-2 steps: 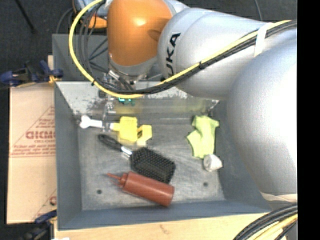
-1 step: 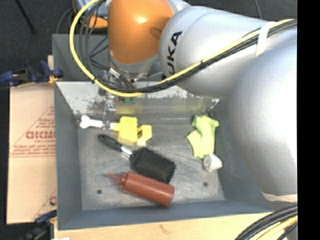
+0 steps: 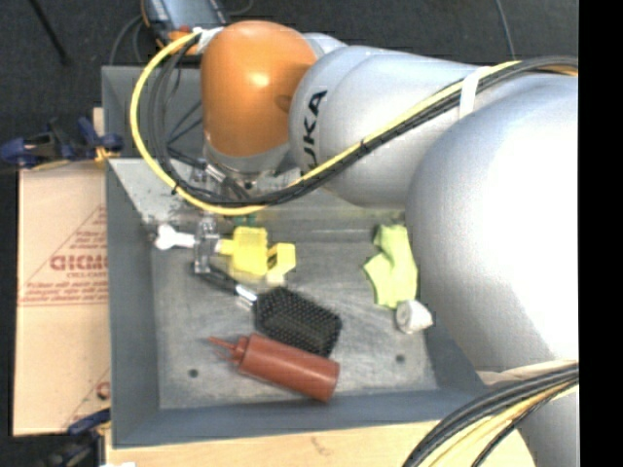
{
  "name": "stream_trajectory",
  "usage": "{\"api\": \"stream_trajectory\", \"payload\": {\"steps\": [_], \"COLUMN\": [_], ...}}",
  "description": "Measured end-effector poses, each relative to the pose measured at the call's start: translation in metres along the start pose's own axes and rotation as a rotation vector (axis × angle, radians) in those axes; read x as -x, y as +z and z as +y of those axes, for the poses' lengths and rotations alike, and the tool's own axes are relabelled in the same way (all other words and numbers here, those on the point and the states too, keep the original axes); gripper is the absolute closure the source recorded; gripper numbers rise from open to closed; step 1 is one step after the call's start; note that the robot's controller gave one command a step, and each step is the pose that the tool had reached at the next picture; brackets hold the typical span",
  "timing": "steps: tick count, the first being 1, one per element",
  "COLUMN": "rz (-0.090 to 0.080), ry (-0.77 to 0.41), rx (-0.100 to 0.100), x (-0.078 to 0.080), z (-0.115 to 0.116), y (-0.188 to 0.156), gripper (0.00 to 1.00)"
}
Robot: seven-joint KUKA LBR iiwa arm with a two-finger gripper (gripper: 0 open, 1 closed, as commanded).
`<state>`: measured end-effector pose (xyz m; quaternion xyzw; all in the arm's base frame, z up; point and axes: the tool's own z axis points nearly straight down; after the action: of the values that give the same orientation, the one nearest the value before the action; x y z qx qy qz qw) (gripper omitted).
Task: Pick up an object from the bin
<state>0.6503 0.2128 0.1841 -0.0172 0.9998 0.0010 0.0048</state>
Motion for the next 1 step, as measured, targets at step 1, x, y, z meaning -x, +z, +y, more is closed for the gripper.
{"api": "stream_trajectory", "payload": {"steps": [1], "rz": [0.008], "ry": [-0.196], "rx": [-0.001], "x": [-0.001], "z": [-0.0238], "y": [0.0342], "gripper": [0.0]}}
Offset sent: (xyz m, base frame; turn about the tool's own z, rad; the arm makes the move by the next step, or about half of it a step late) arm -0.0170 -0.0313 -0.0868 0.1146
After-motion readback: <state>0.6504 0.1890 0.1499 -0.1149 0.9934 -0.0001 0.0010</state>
